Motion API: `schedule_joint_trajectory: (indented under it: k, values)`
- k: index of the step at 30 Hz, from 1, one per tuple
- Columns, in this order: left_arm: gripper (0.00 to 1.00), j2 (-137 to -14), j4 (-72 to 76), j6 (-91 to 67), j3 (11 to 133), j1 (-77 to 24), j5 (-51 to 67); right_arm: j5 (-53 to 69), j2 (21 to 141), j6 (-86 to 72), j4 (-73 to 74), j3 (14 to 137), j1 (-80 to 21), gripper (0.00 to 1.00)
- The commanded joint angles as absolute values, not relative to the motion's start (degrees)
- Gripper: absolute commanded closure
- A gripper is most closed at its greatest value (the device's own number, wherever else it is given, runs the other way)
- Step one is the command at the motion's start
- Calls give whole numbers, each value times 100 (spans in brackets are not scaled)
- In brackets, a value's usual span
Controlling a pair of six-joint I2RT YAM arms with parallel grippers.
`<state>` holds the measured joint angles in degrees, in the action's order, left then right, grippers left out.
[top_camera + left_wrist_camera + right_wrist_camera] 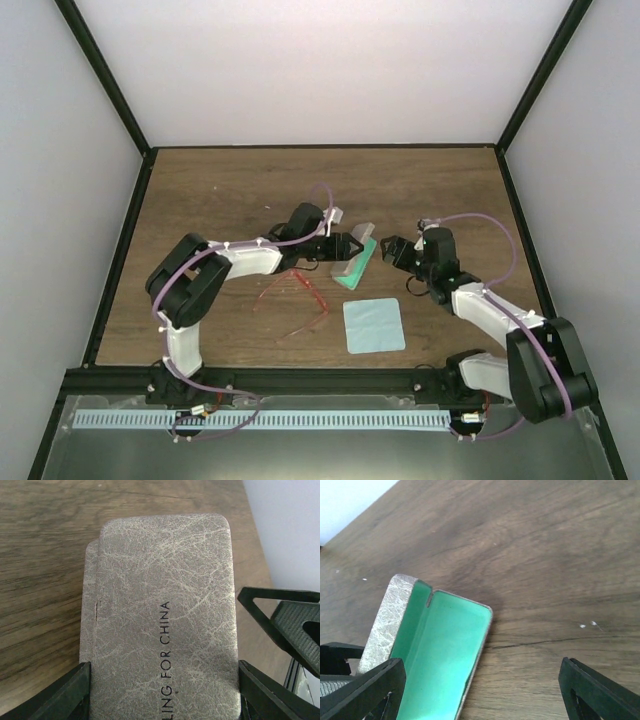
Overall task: Organize the sunglasses
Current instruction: Open the sunglasses case at the center of the board, then place the sunglasses case at the center of the board.
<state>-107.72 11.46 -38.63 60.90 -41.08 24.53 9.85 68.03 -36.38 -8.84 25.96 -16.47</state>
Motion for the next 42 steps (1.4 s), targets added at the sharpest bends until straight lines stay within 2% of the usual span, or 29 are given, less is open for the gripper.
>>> schedule_joint_trajectory:
  k: [1,6,11,15,22,28,32,35,37,39,42]
  values:
    - [37,-11086,1506,-3963,6237,-4033,2837,563,7051,-3727,-662,2769,-1602,14]
    - [35,-11162,1416,-3920,6225,-4031,2780,750,7295,-3692,-687,2847,-1601,14]
    - [22,-10978,1217,-3685,6198,-4031,2560,984,7405,-3609,-824,2849,-1606,14]
    - [16,-10845,1015,-3454,6236,-4022,2377,1143,7540,-3570,-839,2902,-1603,14]
    - [14,-10719,833,-3234,6239,-4022,2142,1204,7606,-3510,-826,2929,-1604,15]
    - [11,-10407,597,-3026,6204,-4021,1753,1264,7619,-3490,-859,2931,-1601,22]
    - [11,-10219,563,-2948,6146,-4022,1639,1296,7605,-3486,-902,2923,-1608,30]
    - [11,-10100,530,-2922,6107,-4025,1575,1322,7631,-3440,-972,2939,-1614,45]
    - [11,-10000,520,-2911,6055,-4025,1477,1269,7734,-3432,-937,3038,-1615,62]
    - [13,-9852,531,-2977,5953,-4029,1285,1293,7937,-3465,-734,3310,-1611,75]
    - [21,-9530,492,-3180,5670,-4028,734,1272,8288,-3419,-375,3926,-1611,82]
